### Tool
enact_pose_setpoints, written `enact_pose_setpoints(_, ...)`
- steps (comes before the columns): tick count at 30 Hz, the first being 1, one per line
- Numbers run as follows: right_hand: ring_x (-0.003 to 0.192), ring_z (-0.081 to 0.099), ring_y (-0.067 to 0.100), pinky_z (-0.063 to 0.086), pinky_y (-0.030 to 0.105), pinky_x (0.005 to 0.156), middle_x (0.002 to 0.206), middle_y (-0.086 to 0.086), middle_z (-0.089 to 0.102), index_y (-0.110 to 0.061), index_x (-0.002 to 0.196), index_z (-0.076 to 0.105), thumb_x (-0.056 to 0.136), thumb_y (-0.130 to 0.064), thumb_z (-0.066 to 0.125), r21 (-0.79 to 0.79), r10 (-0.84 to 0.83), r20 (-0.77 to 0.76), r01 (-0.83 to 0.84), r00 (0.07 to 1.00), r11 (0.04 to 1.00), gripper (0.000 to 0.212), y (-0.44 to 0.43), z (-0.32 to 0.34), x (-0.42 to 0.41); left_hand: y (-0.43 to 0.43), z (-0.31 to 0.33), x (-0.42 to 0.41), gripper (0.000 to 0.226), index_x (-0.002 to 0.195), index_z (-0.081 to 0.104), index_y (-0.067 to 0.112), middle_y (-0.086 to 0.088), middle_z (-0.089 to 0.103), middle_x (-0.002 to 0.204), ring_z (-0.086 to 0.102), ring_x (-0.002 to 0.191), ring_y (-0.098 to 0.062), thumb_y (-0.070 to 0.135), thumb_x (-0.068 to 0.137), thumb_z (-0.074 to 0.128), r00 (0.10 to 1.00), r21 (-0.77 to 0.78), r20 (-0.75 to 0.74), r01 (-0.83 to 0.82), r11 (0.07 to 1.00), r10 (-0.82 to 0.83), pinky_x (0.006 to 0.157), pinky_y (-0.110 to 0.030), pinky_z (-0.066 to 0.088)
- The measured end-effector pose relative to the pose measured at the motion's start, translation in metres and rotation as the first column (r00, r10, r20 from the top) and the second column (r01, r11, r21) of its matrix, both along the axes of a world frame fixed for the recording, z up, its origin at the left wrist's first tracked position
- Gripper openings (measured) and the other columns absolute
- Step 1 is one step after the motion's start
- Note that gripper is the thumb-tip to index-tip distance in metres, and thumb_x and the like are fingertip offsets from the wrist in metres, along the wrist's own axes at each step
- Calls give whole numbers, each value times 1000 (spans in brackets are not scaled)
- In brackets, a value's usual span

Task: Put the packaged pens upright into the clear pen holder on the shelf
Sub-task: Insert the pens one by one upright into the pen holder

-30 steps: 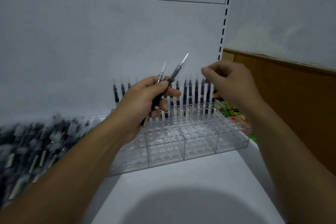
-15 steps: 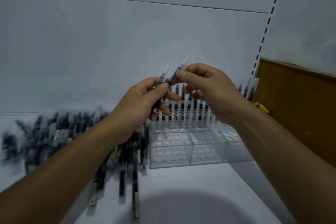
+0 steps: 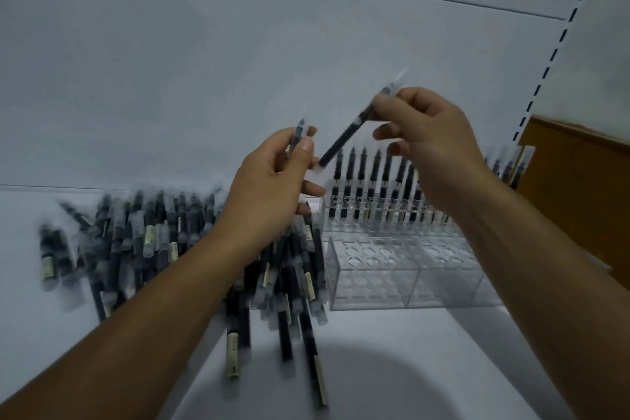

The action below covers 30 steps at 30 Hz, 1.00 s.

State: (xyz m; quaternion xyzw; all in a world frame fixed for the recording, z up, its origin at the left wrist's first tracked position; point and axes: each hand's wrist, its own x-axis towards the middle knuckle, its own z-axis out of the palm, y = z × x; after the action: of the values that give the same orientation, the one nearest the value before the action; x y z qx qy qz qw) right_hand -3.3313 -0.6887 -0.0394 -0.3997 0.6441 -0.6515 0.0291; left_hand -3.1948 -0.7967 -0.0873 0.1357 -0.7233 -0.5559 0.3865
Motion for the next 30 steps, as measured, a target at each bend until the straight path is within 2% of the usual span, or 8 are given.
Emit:
enact_pose_setpoints(3,67,67,1,51,19,58,85,-3,71,-19,87,59,93,-24,65,81,-112,-149,125,983,989,10,-1,-2,-12,-4,-1,0,24,122,55,33,10,70,83,52,50,-7,34,101,44,997,4,-52,-48,999,48,48,-13,41)
enact_pose_setpoints(10,76,68,17,53,28,63,85,1,68,-21,88,59,92,-28,66,209,-116,-285,179,952,961,11,-15,-18,-18,3,-1,-4,11,100,51,22,6,60,71,41,48,-7,27,102,42,991,225,-116,94,970,-70,42,-12,34)
enact_pose_setpoints(15,74,68,21,56,34,67,81,-3,68,-21,88,62,90,-31,68,235,-138,-361,233,922,944,12,-17,-16,-20,3,-5,-6,14,100,54,20,6,60,75,51,58,-9,25,103,41,986,188,-120,134,973,-113,51,-19,41)
enact_pose_setpoints(18,74,68,17,54,30,65,79,-3,68,-23,83,60,89,-31,69,380,-53,-399,217,916,899,13,-18,-23,-18,3,-6,-5,19,111,60,23,6,61,79,57,65,-8,26,102,44,986,141,-121,135,981,-118,56,-18,47)
enact_pose_setpoints(21,74,65,14,50,27,65,79,-4,67,-24,82,59,88,-31,70,500,22,-433,220,901,837,15,-23,-33,-13,2,-9,-4,25,120,62,32,12,61,77,53,63,-6,31,100,47,993,76,-78,94,993,-88,54,-18,44)
enact_pose_setpoints(26,77,65,9,53,28,69,83,-6,69,-22,89,67,86,-41,71,519,-3,-472,280,882,807,19,-14,-30,-12,2,-10,-5,19,114,59,22,11,68,75,52,59,-5,29,98,53,997,85,-56,60,995,-56,54,-20,42)
enact_pose_setpoints(28,74,65,7,53,25,67,85,-5,70,-22,92,69,87,-39,70,434,-22,-398,210,917,876,17,-5,-26,-7,2,-10,-5,17,111,60,20,9,70,78,56,61,-6,29,97,54,998,73,-47,52,996,-49,55,-21,44)
enact_pose_setpoints(30,68,64,6,50,21,59,88,-3,72,-22,96,69,88,-34,69,323,60,-215,13,975,946,15,3,-22,2,3,-12,-5,15,108,61,21,8,72,80,58,61,-7,29,97,55,998,49,-36,50,998,-48,56,-22,45)
